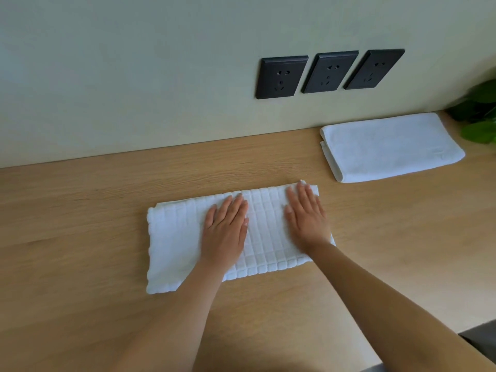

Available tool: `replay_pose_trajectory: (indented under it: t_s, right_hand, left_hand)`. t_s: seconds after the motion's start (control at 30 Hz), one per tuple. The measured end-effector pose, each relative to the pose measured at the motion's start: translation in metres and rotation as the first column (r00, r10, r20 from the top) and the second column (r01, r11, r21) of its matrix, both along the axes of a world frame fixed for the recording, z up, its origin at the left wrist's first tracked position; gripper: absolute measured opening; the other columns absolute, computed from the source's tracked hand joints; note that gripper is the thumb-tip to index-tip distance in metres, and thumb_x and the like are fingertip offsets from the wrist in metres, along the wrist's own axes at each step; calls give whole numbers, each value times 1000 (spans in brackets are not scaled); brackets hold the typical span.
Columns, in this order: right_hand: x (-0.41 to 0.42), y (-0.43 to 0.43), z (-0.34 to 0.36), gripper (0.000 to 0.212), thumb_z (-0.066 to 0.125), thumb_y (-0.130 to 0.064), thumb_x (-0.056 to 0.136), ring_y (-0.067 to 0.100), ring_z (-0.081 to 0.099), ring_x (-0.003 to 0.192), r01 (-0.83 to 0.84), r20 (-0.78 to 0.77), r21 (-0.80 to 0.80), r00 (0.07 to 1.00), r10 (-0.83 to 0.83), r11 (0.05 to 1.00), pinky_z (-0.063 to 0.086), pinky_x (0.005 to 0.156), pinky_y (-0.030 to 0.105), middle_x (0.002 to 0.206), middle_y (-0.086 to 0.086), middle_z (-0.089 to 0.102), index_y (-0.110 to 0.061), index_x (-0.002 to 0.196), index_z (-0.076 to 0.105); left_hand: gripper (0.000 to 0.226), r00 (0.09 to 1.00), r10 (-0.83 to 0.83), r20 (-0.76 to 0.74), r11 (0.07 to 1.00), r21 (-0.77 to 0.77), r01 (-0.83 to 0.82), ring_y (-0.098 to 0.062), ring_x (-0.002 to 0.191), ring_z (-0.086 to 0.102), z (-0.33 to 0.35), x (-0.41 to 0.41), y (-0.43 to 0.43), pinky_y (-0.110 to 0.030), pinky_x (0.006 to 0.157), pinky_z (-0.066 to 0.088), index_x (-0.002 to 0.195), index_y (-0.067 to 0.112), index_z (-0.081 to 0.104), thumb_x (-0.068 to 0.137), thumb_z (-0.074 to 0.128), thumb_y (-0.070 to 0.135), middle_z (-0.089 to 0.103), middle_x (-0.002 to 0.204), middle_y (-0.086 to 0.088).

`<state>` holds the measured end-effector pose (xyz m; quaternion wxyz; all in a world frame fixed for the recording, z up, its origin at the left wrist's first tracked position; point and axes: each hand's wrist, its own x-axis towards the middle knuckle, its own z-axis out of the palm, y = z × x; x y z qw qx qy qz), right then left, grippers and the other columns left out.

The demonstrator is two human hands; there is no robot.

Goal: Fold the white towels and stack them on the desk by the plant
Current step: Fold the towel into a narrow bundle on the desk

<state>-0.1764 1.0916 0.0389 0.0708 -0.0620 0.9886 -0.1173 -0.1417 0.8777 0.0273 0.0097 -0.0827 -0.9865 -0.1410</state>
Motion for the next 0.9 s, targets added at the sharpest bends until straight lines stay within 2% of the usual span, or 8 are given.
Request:
replay_pose_trajectory:
  t_s: [0.1,0.23,0.33,0.4,0.6,0.73,0.83,0.9]
  right_hand:
    - [-4,4,1,65,-7,-51,92,11,-23,143,16,28,42,999,-17,999,-21,113,28,160,-3,-11,-26,152,-3]
    - [1,-16,5,64,2,-43,97,16,-12,146,33,-90,0,995,-33,999,-14,117,36,160,4,1,-14,153,14]
    - [16,-51,10,55,16,-36,102,19,0,148,-173,-163,-129,975,152,976,-5,120,35,158,6,9,-11,151,20]
    - [23,-73,6,54,14,-37,104,17,2,148,-274,-143,-164,957,252,948,-1,120,35,158,5,11,-11,150,21]
    - [24,-84,-10,53,16,-37,103,14,7,148,-288,-116,-41,952,282,957,5,120,39,158,2,16,-15,151,26]
    - [23,-83,-10,52,19,-35,103,14,7,148,-285,-127,-37,952,278,958,5,120,39,158,1,16,-16,151,25]
    - [24,-83,-11,51,20,-35,103,14,6,148,-282,-122,-33,953,276,959,3,120,38,159,0,14,-18,152,23]
    - [24,-82,-11,51,20,-35,103,13,3,148,-287,-118,-32,952,282,957,2,120,39,159,0,12,-18,152,21]
  left_hand:
    - [62,999,-4,31,1000,19,4,-16,139,36,3,-1,-1,-40,111,22,137,18,52,103,4,39,42,148,4]
    - [60,998,37,-53,992,122,-31,-16,140,33,9,3,-9,-37,113,18,136,14,53,104,9,40,43,147,0]
    - [49,980,172,-97,981,108,-162,-18,141,29,8,15,-18,-44,114,17,135,15,53,102,22,35,44,147,-1]
    - [51,977,206,-59,977,72,-202,-17,143,25,2,21,-25,-45,115,12,138,15,49,101,22,36,38,150,1]
    - [52,984,177,-11,984,6,-177,-19,144,24,-3,18,-28,-44,116,12,142,15,43,101,20,36,34,152,-1]
    - [46,981,171,-90,979,131,-158,-18,138,35,-2,19,-41,-40,113,18,135,16,53,101,27,34,47,145,-2]
    - [30,869,468,-160,875,218,-432,-27,122,45,7,26,-58,-45,98,30,120,22,63,91,55,24,57,130,-5]
    - [38,691,719,-76,685,244,-686,-35,113,45,19,25,-64,-45,92,28,118,18,61,83,68,31,53,126,-13]
